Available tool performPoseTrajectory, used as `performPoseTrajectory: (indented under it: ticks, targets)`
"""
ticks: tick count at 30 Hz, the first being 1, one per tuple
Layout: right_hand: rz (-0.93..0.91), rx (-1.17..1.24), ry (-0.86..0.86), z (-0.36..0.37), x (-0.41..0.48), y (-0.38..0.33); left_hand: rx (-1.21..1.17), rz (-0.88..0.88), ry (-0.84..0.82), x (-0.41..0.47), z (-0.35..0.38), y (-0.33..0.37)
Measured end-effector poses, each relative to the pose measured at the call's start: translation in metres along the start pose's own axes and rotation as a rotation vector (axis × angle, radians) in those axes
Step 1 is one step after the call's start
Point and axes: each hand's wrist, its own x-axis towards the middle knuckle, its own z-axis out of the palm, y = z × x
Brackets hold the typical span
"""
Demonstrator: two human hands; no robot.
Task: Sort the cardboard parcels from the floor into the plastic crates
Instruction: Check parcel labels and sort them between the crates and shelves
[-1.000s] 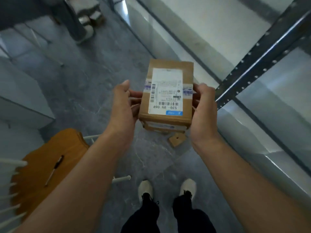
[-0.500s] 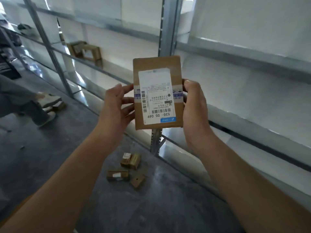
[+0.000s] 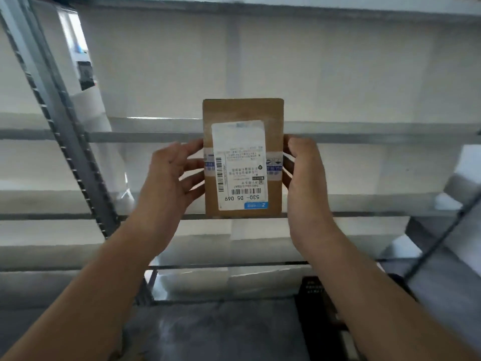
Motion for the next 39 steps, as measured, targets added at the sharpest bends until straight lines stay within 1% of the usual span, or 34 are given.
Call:
performPoseTrajectory:
  ticks: [7,11,15,18,21,25,29,35,39]
  targets:
    - [0.037,-0.068,0.322,-0.094,-0.023,0.01,0.027,-0.202,-0.292,0.005,0.085,-0.062]
    - [0.067,-0.087,0.418,-0.14,-0.042,0.012,0.066,-0.251,-0.397,-0.009,0.13,-0.087]
    - [0.066,-0.105,0.489,-0.193,-0.05,0.014,0.083,-0.277,-0.453,-0.018,0.179,-0.116]
    - [0.082,-0.117,0.529,-0.241,-0.05,0.021,0.114,-0.301,-0.469,-0.026,0.22,-0.144]
    - [0.109,-0.131,0.533,-0.29,-0.046,0.03,0.107,-0.329,-0.474,-0.033,0.261,-0.177]
    - [0.164,-0.153,0.507,-0.353,-0.036,0.052,0.117,-0.363,-0.415,-0.041,0.312,-0.218]
    - [0.234,-0.128,0.5,-0.4,-0.016,0.081,0.131,-0.42,-0.37,-0.035,0.35,-0.259]
    - [0.393,-0.091,0.489,-0.45,0.039,0.146,0.164,-0.532,-0.303,0.023,0.388,-0.339]
    - [0.498,-0.131,0.52,-0.482,0.083,0.195,0.162,-0.614,-0.289,0.068,0.41,-0.396]
